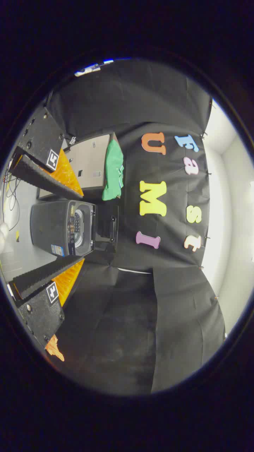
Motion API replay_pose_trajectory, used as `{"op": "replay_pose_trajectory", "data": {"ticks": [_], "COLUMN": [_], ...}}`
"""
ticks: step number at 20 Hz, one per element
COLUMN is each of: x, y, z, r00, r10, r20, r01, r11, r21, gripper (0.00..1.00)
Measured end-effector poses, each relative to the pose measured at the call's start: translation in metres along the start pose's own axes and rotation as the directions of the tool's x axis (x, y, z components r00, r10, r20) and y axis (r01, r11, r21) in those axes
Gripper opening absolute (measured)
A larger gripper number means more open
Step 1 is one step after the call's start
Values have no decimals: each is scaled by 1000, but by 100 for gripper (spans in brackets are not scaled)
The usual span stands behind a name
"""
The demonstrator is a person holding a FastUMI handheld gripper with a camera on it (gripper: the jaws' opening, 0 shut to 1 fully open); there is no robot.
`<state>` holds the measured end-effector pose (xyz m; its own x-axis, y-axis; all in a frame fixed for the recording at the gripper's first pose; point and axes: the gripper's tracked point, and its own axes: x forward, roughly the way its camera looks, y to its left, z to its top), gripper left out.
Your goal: Put the clothes into the washing machine and then close the washing machine lid.
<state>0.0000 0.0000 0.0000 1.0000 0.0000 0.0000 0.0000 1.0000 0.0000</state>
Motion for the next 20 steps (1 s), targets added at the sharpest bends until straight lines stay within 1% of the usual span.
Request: {"op": "replay_pose_trajectory", "data": {"ticks": [3,5,13,18,20], "x": [2,2,6,22,32], "y": [0,-2,5,12,18], "z": [4,3,14,28,40], "r00": [1000,1000,999,999,999], "r10": [-8,-21,-32,-39,-34], "r20": [7,2,12,17,27], "r01": [8,21,31,39,34], "r11": [1000,1000,999,999,999], "r21": [24,23,16,15,24], "gripper": [99,99,99,99,99]}}
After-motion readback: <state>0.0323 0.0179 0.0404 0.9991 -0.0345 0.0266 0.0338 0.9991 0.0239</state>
